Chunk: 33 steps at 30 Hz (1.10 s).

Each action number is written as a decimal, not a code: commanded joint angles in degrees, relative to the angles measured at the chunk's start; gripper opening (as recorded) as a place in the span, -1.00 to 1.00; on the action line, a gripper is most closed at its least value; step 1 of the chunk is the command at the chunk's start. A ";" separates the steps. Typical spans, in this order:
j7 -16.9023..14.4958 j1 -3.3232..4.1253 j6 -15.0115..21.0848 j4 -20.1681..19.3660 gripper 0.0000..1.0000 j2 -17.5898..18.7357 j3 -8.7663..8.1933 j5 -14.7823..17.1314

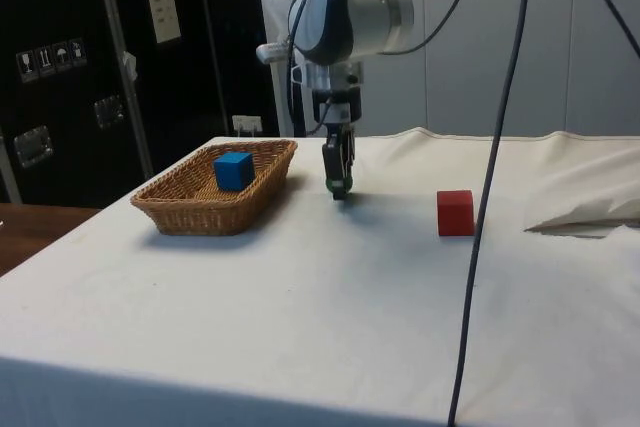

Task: Place all non-red objects into the basket.

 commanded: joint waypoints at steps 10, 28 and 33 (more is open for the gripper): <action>1.66 0.52 -3.38 -1.03 -1.00 -5.39 -1.49 -2.75; 3.04 0.29 -9.28 -0.69 -1.00 -12.66 -2.12 -5.44; 4.30 0.40 -10.71 -0.52 -1.00 -14.61 -1.78 -6.59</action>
